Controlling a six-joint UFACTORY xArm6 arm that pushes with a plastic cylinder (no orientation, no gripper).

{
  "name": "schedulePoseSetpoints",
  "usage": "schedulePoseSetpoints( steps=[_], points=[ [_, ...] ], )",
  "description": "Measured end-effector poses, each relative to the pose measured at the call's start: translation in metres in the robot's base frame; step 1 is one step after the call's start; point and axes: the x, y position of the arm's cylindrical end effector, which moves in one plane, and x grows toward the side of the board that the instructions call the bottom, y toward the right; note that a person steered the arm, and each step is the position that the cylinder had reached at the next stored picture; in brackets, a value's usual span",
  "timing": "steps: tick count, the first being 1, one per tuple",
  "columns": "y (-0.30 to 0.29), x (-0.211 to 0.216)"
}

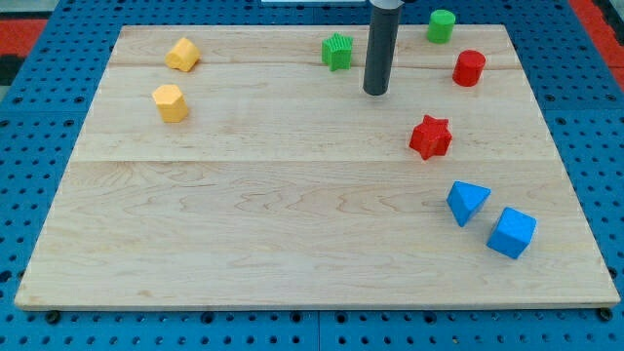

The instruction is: Place the green star to the top center of the board

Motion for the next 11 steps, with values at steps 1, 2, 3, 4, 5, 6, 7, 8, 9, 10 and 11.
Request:
schedulePoseSetpoints(
  steps=[1,2,3,4,5,6,7,8,9,10,11],
  points=[
    [0.000,-0.007],
    [-0.002,-0.007],
    [-0.009,-0.007],
    [-0.010,-0.007],
    [-0.013,-0.007],
    [-0.014,-0.008],
    [-0.016,-0.008],
    [-0.020,-0.008],
    [-0.025,-0.008],
    [-0.026,-0.008],
    [-0.033,-0.014]
  ],
)
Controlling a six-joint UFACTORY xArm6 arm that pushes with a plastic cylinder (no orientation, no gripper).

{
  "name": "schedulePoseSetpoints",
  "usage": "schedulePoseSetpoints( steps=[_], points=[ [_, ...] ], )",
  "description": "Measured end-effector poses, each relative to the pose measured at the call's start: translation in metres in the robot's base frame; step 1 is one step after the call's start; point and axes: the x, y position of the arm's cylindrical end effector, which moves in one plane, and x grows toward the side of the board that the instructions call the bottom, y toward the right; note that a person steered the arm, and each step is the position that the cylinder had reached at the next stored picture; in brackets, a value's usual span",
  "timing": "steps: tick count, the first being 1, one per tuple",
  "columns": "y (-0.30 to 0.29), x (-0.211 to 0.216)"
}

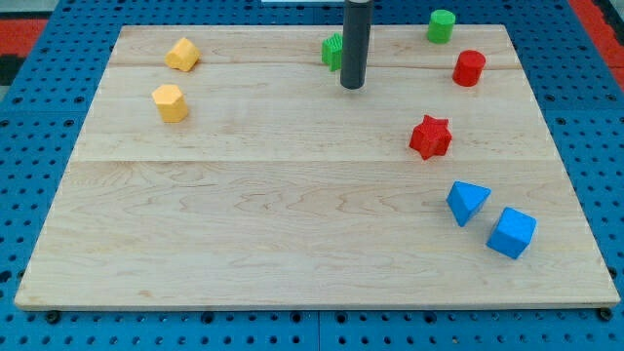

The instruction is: Place the green star to the top center of the board

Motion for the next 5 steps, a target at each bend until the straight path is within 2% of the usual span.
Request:
schedulePoseSetpoints(
  steps=[3,5],
  points=[
    [0.000,-0.062],
    [0.058,-0.073]
  ],
)
